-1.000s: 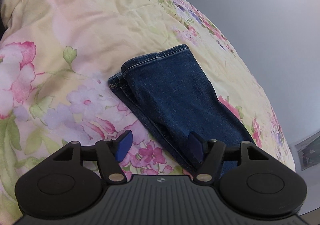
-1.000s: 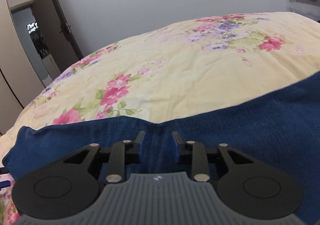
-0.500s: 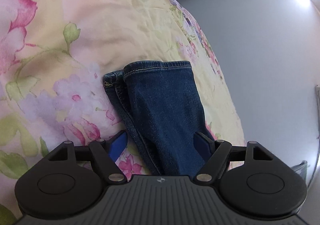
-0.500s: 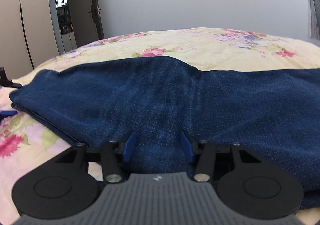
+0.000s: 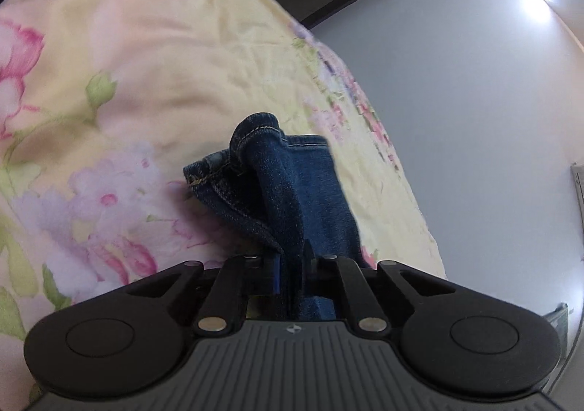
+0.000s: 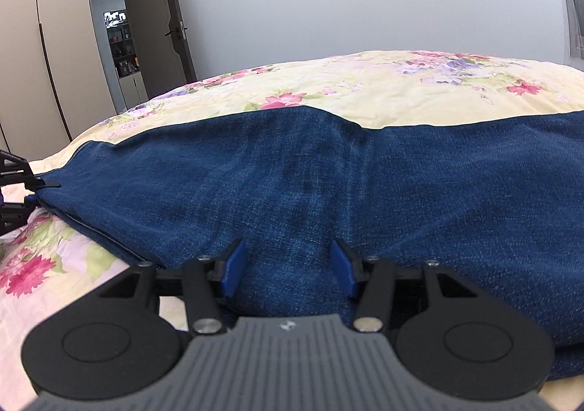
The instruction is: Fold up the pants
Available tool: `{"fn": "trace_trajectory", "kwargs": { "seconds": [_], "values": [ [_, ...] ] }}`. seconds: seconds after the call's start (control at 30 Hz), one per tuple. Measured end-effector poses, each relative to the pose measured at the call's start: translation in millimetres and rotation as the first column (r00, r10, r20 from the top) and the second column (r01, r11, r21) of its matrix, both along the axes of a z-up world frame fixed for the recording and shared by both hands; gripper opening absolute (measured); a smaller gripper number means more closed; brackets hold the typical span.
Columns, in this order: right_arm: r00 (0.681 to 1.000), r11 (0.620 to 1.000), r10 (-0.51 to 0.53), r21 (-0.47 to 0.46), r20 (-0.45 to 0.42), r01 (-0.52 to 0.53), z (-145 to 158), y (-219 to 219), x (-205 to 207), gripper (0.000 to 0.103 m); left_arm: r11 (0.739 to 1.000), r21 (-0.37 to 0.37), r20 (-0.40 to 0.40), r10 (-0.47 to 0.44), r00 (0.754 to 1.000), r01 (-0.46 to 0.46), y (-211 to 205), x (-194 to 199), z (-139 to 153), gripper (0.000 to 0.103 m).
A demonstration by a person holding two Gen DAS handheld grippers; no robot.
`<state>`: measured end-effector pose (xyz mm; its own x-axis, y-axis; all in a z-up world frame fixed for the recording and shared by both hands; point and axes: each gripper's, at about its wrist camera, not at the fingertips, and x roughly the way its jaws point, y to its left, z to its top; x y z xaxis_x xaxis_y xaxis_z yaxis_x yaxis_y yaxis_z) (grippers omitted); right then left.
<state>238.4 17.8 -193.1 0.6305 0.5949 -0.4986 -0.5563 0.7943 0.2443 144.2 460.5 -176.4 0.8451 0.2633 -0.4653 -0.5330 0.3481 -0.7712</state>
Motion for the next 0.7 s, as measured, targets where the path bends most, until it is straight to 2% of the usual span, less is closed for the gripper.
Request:
{"fn": "trace_trajectory", "kwargs": {
  "seconds": [0.13, 0.2, 0.3, 0.43, 0.5, 0.6, 0.67, 0.7],
  "values": [
    [1.000, 1.000, 0.000, 0.016, -0.009, 0.000, -0.1, -2.3, 1.7, 0.049, 0.986, 0.152, 0.043, -0.072, 0.996, 0.065, -22.5, 10.5, 41.9, 0.007],
    [1.000, 0.999, 0.000, 0.036, -0.020, 0.001, -0.8, -5.4, 3.1, 0.049, 0.965, 0.239, 0.050, -0.123, 0.991, 0.108, -41.2, 16.8, 62.8, 0.007],
    [1.000, 0.998, -0.001, 0.057, -0.032, 0.002, -1.0, -8.4, 4.2, 0.049, 0.914, 0.368, 0.032, -0.197, 0.980, 0.172, -70.2, 28.9, 85.1, 0.007],
    [0.999, 0.998, 0.000, 0.064, -0.037, 0.002, -0.9, -9.6, 4.5, 0.049, 0.827, 0.496, -0.009, -0.301, 0.954, 0.265, -106.3, 48.4, 102.7, 0.007],
    [0.999, 0.997, 0.001, 0.073, -0.042, 0.002, -1.2, -11.0, 5.0, 0.049, 0.756, 0.561, -0.070, -0.363, 0.929, 0.338, -124.6, 58.0, 106.2, 0.007],
    [0.999, 0.996, 0.002, 0.092, -0.052, 0.003, -2.0, -14.3, 6.0, 0.049, 0.602, 0.647, -0.206, -0.451, 0.868, 0.467, -159.1, 77.4, 102.2, 0.007],
    [0.998, 0.995, 0.003, 0.104, -0.058, 0.003, -2.3, -15.8, 7.0, 0.049, 0.510, 0.676, -0.279, -0.491, 0.825, 0.533, -185.3, 81.6, 96.7, 0.008],
    [0.998, 0.994, 0.003, 0.110, -0.061, 0.004, -2.7, -16.8, 7.4, 0.049, 0.478, 0.679, -0.306, -0.505, 0.807, 0.557, -194.8, 84.7, 91.5, 0.008]
  ]
}}
